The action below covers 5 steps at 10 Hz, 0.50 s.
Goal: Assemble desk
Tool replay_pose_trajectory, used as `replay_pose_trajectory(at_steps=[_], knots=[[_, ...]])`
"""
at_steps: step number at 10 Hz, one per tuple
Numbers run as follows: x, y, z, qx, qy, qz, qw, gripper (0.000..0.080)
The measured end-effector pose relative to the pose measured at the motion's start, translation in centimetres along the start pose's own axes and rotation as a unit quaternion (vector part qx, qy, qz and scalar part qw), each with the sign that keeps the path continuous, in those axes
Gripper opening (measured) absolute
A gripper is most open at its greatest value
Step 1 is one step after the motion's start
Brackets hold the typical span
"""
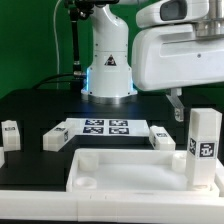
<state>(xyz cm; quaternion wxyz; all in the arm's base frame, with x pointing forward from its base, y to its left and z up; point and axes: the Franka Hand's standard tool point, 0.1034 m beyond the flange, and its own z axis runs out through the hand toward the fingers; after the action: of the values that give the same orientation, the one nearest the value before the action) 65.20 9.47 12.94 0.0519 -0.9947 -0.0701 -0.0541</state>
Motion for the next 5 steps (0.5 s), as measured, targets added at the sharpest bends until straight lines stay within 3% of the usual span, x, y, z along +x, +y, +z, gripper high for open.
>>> replay_pose_trajectory(at_steps=[5], knots=[[0.03,0.82,0.25,-0.002,0.000,0.004,1.000,0.0649]])
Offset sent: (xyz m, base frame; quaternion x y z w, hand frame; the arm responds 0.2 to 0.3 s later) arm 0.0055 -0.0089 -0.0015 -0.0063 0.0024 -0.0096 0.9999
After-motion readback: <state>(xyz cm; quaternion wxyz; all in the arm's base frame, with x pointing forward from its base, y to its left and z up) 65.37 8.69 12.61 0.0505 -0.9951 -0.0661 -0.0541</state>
